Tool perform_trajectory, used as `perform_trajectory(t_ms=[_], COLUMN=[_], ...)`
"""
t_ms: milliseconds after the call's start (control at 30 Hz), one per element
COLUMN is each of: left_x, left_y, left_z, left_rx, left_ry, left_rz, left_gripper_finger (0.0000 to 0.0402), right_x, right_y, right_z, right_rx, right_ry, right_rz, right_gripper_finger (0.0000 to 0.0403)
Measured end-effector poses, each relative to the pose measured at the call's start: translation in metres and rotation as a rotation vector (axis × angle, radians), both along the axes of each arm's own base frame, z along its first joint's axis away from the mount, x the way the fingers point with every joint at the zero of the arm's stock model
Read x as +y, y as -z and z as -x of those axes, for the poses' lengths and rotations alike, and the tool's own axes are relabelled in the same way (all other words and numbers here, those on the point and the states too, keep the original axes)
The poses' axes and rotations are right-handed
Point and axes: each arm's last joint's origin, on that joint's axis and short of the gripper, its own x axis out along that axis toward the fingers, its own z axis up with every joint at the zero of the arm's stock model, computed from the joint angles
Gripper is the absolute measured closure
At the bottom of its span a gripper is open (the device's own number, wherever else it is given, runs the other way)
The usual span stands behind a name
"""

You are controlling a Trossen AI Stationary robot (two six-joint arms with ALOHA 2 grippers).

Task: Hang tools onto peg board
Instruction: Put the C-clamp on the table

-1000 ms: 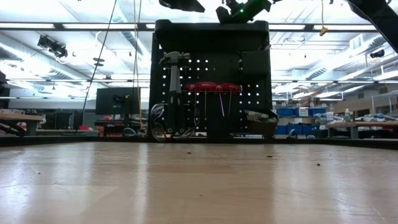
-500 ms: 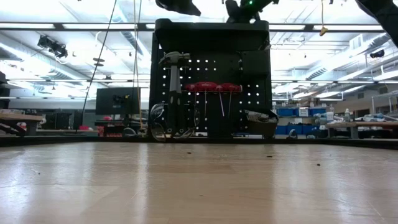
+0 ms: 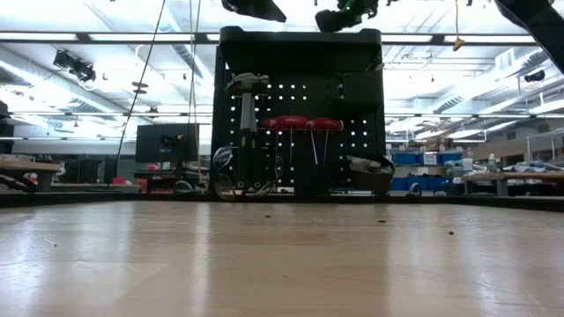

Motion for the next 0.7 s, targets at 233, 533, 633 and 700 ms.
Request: perform_trajectory(t_ms=[233,533,633,700], left_x=[0.000,0.000,0.000,0.000], left_y=[0.004,0.005,0.006,0.006], left_z=[0.001,0.001,0.001,0.001], left_rx=[0.019,0.037,0.045,0.052], left_ry=[-0.013,-0.015,-0.015,-0.015], left_rz=[0.033,0.035,0.033,0.035], left_gripper_finger=[0.0178,0.0178,0.0178,0.0178], right_x=[-0.018,-0.031,-0.031,-0.030], right_y=[0.019,0.036,0.035,0.036], right_z=[-0.014,-0.028,-0.030,-0.032], right_rx=[0.118,0.312,0.322,0.331], right_ry=[0.149,0.305,0.262,0.216], right_rz=[0.033,0.084,0.102,0.109], right_gripper_finger=[0.0252,0.0281,0.0288,0.0292])
